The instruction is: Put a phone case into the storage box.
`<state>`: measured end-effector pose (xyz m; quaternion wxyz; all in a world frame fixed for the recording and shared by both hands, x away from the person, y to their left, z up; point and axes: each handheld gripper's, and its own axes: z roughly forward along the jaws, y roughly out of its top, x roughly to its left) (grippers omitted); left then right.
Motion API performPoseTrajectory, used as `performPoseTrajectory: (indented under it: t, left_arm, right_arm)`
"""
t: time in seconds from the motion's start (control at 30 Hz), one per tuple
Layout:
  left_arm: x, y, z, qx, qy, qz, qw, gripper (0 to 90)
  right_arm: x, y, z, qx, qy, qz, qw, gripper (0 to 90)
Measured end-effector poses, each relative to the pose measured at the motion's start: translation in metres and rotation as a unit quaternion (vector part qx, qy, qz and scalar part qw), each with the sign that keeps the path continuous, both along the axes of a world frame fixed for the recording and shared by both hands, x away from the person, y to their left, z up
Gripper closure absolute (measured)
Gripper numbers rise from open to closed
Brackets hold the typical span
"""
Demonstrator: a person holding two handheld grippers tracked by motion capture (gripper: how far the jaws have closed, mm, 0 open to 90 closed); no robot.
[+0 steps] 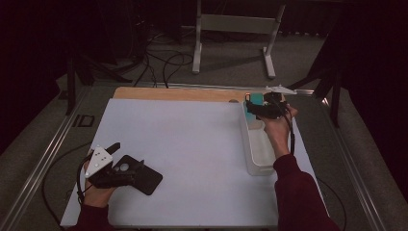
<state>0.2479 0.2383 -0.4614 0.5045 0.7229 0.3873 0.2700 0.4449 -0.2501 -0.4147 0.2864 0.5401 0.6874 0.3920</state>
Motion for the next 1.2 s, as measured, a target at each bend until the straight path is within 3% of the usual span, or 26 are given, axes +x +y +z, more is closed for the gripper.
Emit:
performPoseTrajectory:
  t: [0.3, 0.7, 0.97, 1.2]
  left_arm:
    - [0.000, 0.000, 0.000, 0.000, 0.001, 0.002, 1.0000, 0.0]
    - [0.003, 0.001, -0.002, 0.003, 0.010, 0.007, 0.9999, 0.0]
    - [0.002, 0.007, -0.003, 0.005, 0.016, 0.024, 0.9996, 1.3]
    - [0.002, 0.015, -0.002, -0.002, 0.018, 0.043, 0.9989, 1.5]
  right_arm:
    - [-0.021, 0.007, 0.003, 0.004, -0.015, 0.031, 0.9994, 8.5]
    - [-0.059, 0.011, 0.016, 0.023, -0.046, 0.072, 0.9961, 8.6]
    - [-0.080, 0.008, 0.015, 0.021, -0.055, 0.077, 0.9953, 9.5]
    - [-0.104, 0.000, 0.008, 0.040, -0.074, 0.086, 0.9928, 11.2]
